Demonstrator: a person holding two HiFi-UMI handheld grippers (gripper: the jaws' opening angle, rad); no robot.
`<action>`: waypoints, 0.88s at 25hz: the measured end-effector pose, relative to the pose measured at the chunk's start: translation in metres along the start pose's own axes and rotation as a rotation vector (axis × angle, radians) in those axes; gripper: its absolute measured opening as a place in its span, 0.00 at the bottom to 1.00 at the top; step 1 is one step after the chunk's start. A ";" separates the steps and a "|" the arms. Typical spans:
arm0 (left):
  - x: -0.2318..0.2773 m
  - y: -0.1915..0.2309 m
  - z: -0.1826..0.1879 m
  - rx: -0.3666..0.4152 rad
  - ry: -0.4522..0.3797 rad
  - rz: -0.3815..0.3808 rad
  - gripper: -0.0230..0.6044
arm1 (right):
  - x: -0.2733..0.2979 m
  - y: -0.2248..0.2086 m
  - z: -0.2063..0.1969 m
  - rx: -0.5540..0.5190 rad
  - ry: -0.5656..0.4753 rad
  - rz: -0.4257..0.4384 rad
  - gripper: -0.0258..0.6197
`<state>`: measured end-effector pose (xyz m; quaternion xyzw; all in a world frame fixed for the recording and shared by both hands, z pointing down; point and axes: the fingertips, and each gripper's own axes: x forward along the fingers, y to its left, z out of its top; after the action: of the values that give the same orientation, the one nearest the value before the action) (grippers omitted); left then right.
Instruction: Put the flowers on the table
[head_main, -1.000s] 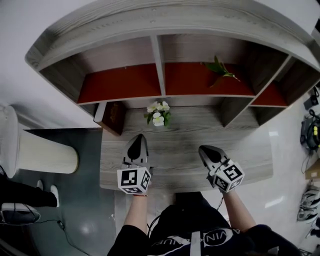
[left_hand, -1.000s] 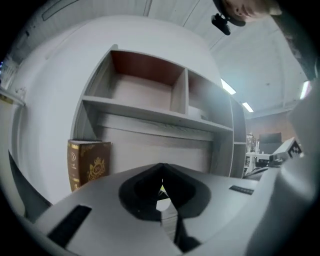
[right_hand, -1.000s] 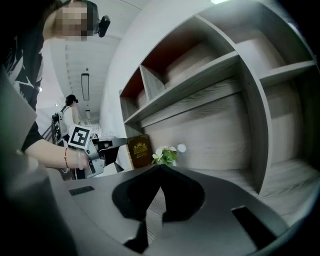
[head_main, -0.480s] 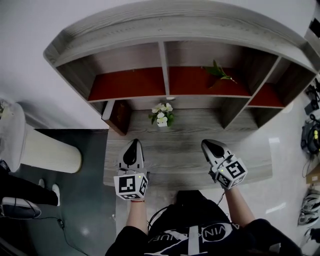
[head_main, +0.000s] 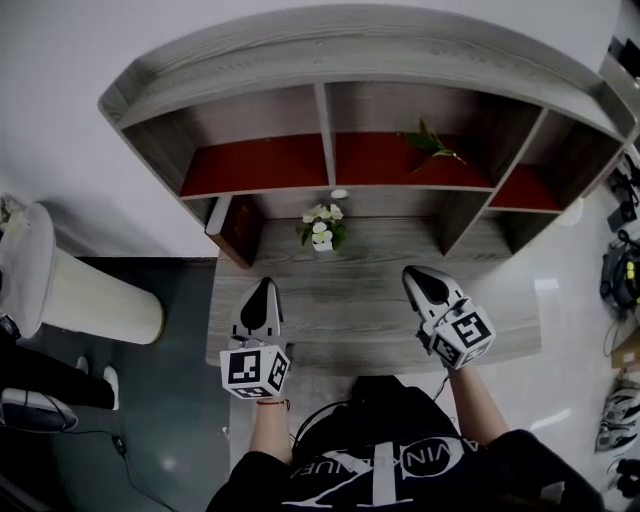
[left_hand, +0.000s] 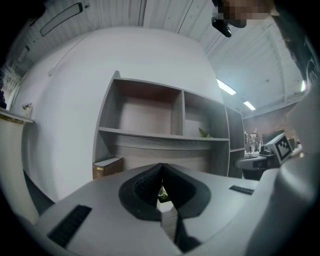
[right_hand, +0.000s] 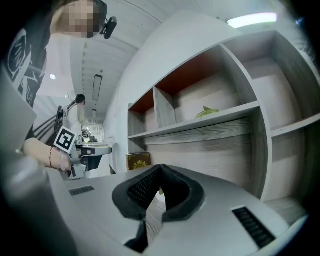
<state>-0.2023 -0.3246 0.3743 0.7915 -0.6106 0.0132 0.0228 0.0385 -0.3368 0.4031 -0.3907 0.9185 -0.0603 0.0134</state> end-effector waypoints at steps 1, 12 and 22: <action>0.000 -0.001 0.000 0.001 -0.001 -0.002 0.04 | -0.001 0.000 0.001 -0.004 -0.002 -0.002 0.05; -0.008 -0.004 -0.002 -0.008 0.005 0.000 0.04 | -0.007 -0.001 0.008 -0.015 -0.015 -0.009 0.05; -0.006 0.002 -0.006 -0.024 0.010 0.011 0.04 | -0.006 -0.005 0.007 -0.006 -0.021 -0.021 0.05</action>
<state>-0.2061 -0.3188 0.3803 0.7876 -0.6150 0.0099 0.0351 0.0465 -0.3369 0.3964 -0.4010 0.9142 -0.0537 0.0211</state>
